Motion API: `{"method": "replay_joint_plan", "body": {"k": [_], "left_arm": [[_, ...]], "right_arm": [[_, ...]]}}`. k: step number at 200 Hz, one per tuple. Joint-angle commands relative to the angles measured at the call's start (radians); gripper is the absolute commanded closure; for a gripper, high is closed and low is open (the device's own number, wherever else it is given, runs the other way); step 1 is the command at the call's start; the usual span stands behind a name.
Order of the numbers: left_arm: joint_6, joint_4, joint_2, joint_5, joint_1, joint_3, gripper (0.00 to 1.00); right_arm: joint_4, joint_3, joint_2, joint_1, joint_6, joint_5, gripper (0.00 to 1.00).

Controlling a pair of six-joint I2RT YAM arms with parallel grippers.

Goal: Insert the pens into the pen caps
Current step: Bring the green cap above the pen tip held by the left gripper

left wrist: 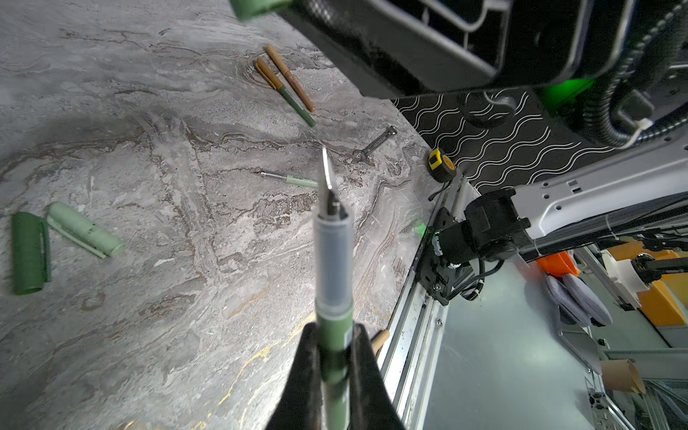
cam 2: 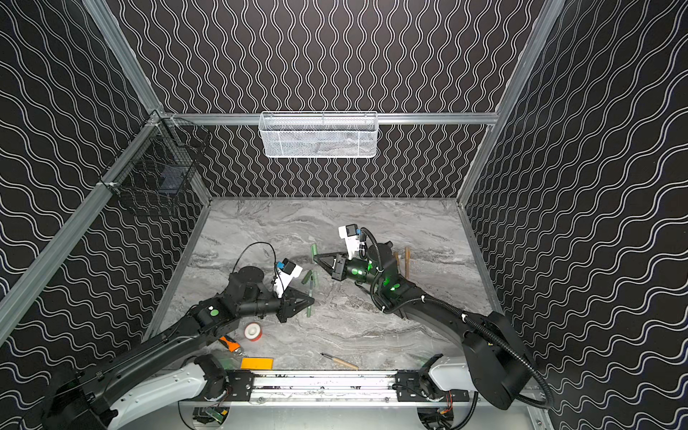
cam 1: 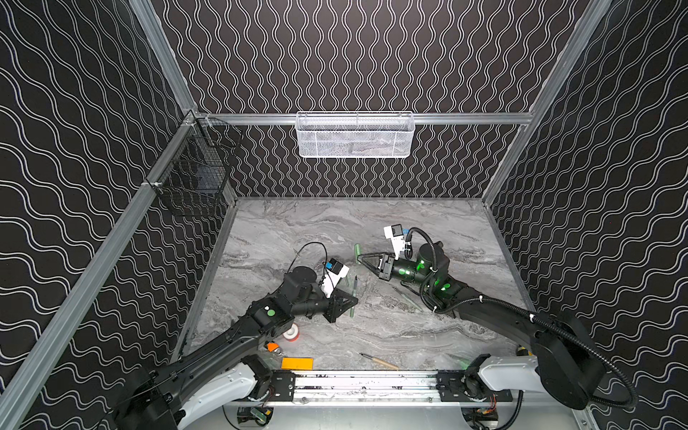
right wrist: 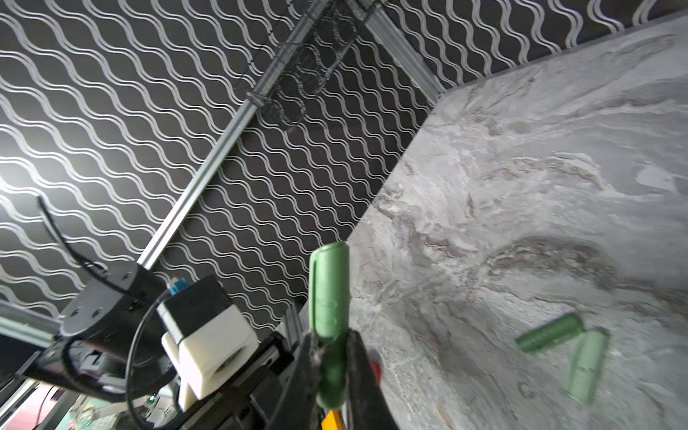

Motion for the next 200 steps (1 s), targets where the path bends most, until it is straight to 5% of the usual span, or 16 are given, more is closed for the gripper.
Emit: {"method": "replay_joint_plan", "body": {"k": [1,200], "left_arm": [[0.025,0.032,-0.009,-0.006,0.000,0.004,1.00],[0.027,0.017,-0.072,-0.039,0.000,0.019,1.00]], "right_arm": [[0.094,-0.003,0.003,0.015,0.024,-0.026,0.87],[0.169,-0.062,-0.025,0.102,-0.015,-0.028,0.87]]}}
